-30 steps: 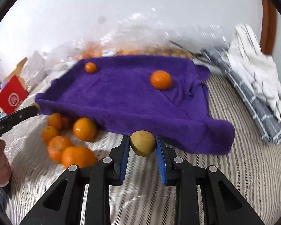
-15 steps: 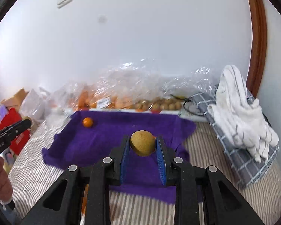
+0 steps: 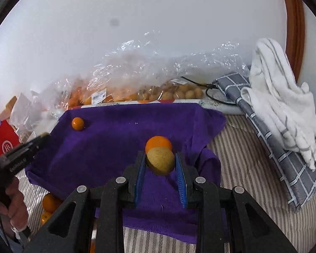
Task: Organize fruits
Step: 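Lift the green-yellow citrus with the right gripper and carry it over the towel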
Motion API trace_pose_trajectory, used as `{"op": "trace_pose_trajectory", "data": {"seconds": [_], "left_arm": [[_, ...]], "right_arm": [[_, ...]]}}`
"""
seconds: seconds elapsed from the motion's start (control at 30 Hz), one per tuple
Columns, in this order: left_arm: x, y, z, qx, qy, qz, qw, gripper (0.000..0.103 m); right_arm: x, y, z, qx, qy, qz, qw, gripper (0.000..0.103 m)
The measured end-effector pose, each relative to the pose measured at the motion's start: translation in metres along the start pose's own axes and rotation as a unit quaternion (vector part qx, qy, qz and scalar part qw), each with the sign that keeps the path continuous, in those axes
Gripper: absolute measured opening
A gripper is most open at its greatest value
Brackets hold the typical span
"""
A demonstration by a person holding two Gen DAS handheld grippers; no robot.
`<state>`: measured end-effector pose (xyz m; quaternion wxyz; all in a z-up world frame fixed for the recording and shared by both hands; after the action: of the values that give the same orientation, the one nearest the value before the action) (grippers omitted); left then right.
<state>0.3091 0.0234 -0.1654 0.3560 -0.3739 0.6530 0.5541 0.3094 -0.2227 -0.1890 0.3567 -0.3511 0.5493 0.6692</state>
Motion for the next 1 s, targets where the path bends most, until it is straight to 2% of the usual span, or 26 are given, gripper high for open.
{"op": "trace_pose_trajectory", "data": {"seconds": [0.1, 0.33, 0.5, 0.67, 1.0], "left_arm": [[0.006, -0.005, 0.004, 0.005, 0.011, 0.011, 0.9999, 0.023], [0.016, -0.011, 0.005, -0.01, 0.006, 0.027, 0.9996, 0.023], [0.019, -0.011, 0.003, -0.023, -0.007, 0.025, 0.9994, 0.023], [0.017, -0.012, 0.012, -0.034, 0.011, 0.025, 0.999, 0.023], [0.021, -0.017, 0.011, -0.024, 0.017, 0.044, 0.9986, 0.023]], "right_arm": [[0.004, -0.004, -0.004, 0.007, -0.001, 0.004, 1.0, 0.028], [0.016, -0.017, -0.005, 0.004, 0.0, 0.024, 1.0, 0.028], [0.023, -0.023, 0.005, 0.007, 0.02, 0.032, 0.999, 0.028], [0.028, -0.026, 0.004, 0.006, 0.016, 0.042, 0.999, 0.028], [0.032, -0.031, 0.007, 0.019, 0.017, 0.049, 0.998, 0.028]]}}
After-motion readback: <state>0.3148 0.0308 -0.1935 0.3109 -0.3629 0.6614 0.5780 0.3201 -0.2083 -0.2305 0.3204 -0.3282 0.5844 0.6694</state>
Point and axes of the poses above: each gripper's, at about its wrist camera, not at the fingertips, and y roughly against the way its jaws point, z to its left, x to its underside, the point moved 3 cm from there along -y, roughly the way its jaws point, and after that the axes turned 14 degrees about -z, right-handed, at the moved point
